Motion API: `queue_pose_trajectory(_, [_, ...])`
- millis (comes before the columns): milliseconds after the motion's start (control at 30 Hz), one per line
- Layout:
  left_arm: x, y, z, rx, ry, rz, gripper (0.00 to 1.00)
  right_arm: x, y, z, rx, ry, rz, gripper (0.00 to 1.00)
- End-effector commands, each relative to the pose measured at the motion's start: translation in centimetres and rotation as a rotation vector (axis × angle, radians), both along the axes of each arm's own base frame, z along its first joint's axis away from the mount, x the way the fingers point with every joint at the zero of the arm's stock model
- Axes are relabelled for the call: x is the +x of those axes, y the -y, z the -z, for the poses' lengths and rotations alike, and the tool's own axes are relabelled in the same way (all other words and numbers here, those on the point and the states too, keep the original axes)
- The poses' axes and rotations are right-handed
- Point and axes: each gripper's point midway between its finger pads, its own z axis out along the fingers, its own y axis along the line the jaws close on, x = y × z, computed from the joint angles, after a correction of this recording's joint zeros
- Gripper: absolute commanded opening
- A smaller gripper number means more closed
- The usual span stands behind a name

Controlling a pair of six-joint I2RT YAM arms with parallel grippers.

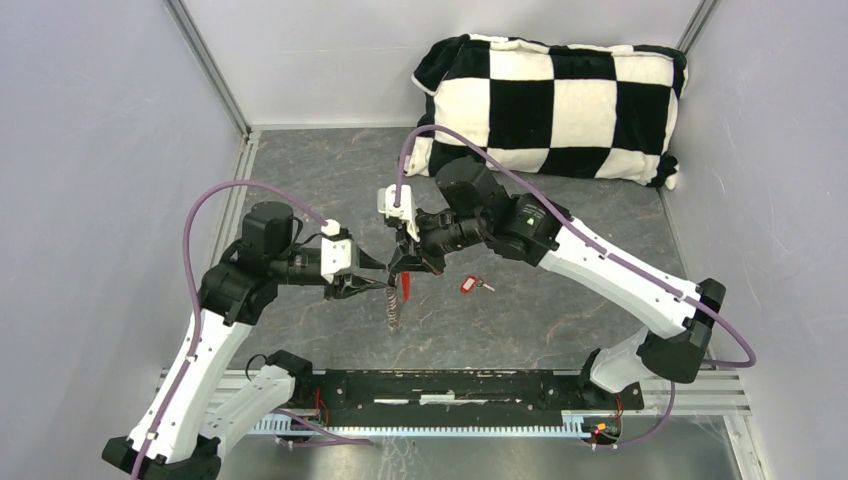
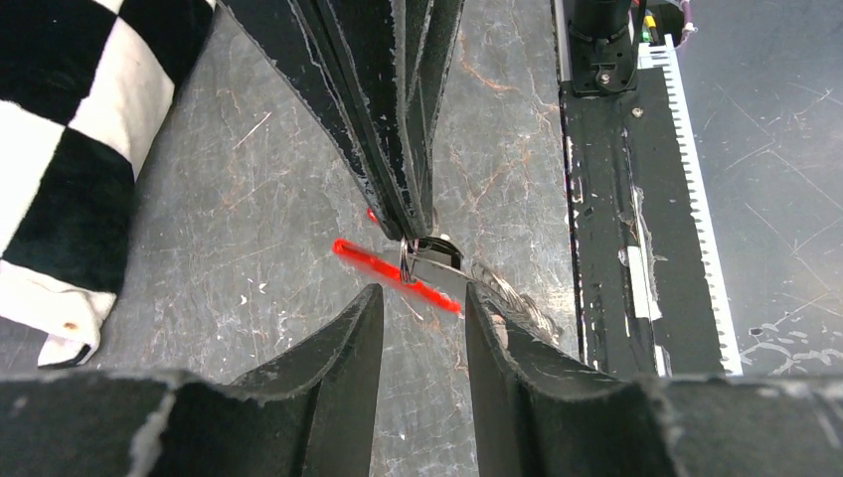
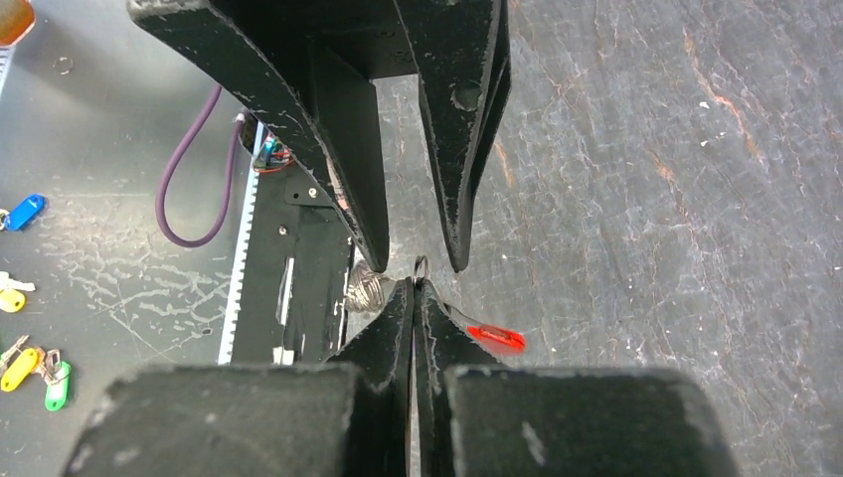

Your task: Put the keys on the keyring

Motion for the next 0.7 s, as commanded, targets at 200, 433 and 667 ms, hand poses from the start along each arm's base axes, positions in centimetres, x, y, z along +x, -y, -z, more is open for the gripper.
queue_pose_trajectory(200, [-0.2, 0.2, -2.2, -0.034, 0.080, 0.028, 0.40, -0.5, -1.2, -1.8, -0.014, 0.065, -0.022, 0.00])
queue_pose_trajectory(433, [-0.6, 0.2, -2.4, -0.044, 0.083, 0.033, 0.32, -0.3, -1.4, -1.5, -0.043, 0.079, -0.012, 0.00])
queue_pose_trajectory(667, [-1.0, 0.0, -1.9, -0.021, 0.083, 0.053, 0.22, -0.3, -1.5, -1.7, -0.052, 0.088, -0.006, 0.00])
